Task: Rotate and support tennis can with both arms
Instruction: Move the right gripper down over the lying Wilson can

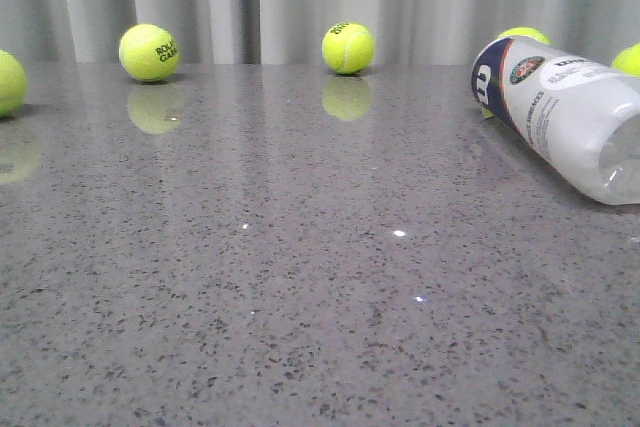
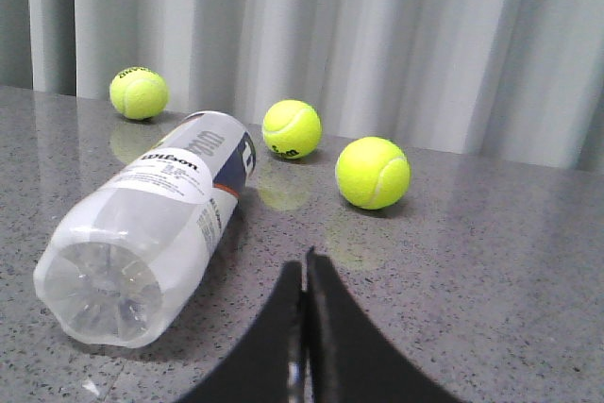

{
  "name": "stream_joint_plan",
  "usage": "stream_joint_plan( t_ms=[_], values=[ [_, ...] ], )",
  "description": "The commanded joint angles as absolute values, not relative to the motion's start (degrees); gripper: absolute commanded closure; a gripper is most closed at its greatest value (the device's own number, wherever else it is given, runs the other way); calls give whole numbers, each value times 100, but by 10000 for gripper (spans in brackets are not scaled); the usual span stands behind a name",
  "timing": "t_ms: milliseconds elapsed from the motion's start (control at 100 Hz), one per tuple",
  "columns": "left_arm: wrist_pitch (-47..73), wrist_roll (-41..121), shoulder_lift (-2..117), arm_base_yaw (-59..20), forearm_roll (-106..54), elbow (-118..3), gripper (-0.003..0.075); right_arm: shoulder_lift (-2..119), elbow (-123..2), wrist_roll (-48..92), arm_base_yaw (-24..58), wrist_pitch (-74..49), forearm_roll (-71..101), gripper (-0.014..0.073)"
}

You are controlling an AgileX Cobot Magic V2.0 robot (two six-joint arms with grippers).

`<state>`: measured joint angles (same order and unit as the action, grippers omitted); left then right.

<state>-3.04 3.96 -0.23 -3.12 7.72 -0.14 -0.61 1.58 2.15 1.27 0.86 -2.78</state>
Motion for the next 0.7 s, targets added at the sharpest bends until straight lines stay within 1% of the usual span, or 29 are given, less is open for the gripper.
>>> stream_joint_plan(
  t_ms=[0, 210, 340, 510, 690],
  values=[
    [-721, 327, -240, -369, 762, 251, 741, -128, 133, 209, 94, 588, -345, 661],
    [-721, 327, -240, -369, 762, 251, 741, -128, 82, 209, 94, 619, -300, 661],
    [-721, 327, -240, -369, 762, 251, 741, -122, -256, 209, 94, 361, -187, 661],
    [-721, 327, -240, -369, 762, 251, 741, 141, -1109, 209, 94, -928, 39, 661],
    [-721, 327, -240, -369, 762, 251, 741, 1193, -2451, 209, 94, -2425, 127, 661]
  ],
)
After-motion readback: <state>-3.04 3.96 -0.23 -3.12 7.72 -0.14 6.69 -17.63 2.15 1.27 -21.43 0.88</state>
